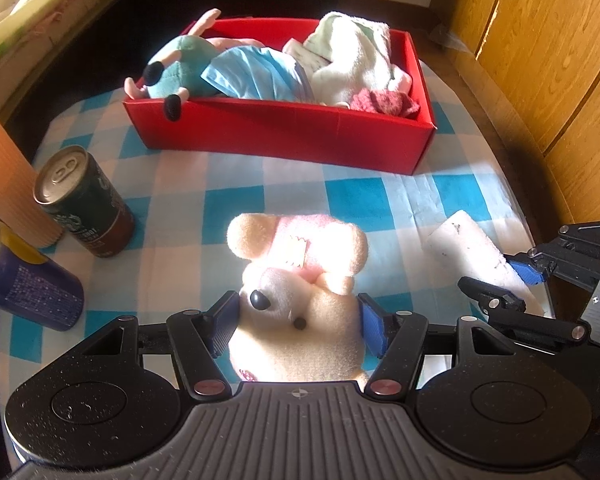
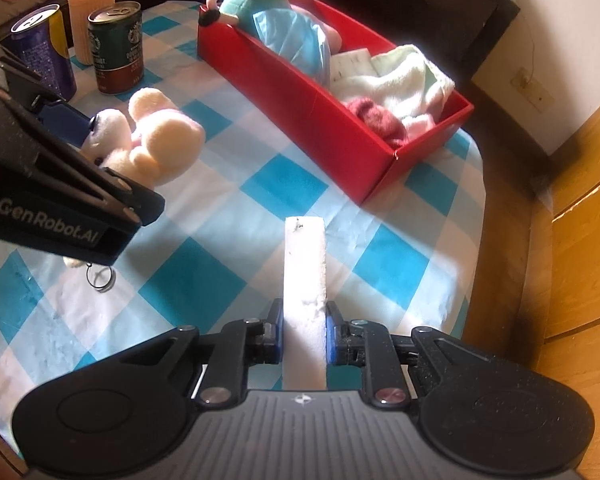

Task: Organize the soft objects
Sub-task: 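Carry the bear plush and sponge over the red box with both tools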

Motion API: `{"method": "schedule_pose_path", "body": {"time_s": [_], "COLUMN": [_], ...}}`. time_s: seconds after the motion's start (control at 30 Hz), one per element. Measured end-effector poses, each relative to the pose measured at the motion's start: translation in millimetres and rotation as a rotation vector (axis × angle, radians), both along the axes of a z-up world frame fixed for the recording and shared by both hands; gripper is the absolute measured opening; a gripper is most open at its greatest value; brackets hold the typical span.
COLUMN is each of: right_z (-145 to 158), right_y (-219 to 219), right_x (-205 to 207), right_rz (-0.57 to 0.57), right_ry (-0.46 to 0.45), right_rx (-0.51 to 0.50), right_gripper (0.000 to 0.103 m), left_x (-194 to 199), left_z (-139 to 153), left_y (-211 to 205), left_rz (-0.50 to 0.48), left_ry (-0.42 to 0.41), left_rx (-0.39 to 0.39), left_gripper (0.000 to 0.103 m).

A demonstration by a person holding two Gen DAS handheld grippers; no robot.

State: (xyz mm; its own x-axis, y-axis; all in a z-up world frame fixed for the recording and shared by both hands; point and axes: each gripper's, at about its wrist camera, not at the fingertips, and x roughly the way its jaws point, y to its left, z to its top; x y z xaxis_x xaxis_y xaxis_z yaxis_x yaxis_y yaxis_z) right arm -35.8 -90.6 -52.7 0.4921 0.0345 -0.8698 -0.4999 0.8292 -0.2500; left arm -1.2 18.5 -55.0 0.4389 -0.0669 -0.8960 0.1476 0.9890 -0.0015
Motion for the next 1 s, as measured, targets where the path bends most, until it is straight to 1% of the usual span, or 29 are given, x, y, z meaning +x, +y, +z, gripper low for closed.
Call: {"method": "schedule_pose_path", "body": {"time_s": [0.27, 0.47, 0.77, 1.0], "right_z": [15, 29, 52, 58], "right_y": [1, 5, 11, 12], "right_x": [6, 15, 48, 81], "right_rz": [-0.013, -0.024, -0.075, -0.112], "right_ry": [-0.061, -0.122, -0.217, -0.258], "right_rx": [0.017, 0.032, 0.061, 0.074], "right_gripper": [0.0, 0.0, 0.0, 0.0], "left_x": [7, 22, 60, 104], "left_z": [12, 30, 53, 62], "left_y": [9, 13, 17, 31], "left_rz": [0.033, 0.055, 0.087, 0.138], "left_ry": [-0.031, -0.07, -0.134, -0.171], "left_rx": [-0.02, -0.052, -0.083, -0.091], "left_gripper": [0.063, 0.063, 0.063, 0.063]}}
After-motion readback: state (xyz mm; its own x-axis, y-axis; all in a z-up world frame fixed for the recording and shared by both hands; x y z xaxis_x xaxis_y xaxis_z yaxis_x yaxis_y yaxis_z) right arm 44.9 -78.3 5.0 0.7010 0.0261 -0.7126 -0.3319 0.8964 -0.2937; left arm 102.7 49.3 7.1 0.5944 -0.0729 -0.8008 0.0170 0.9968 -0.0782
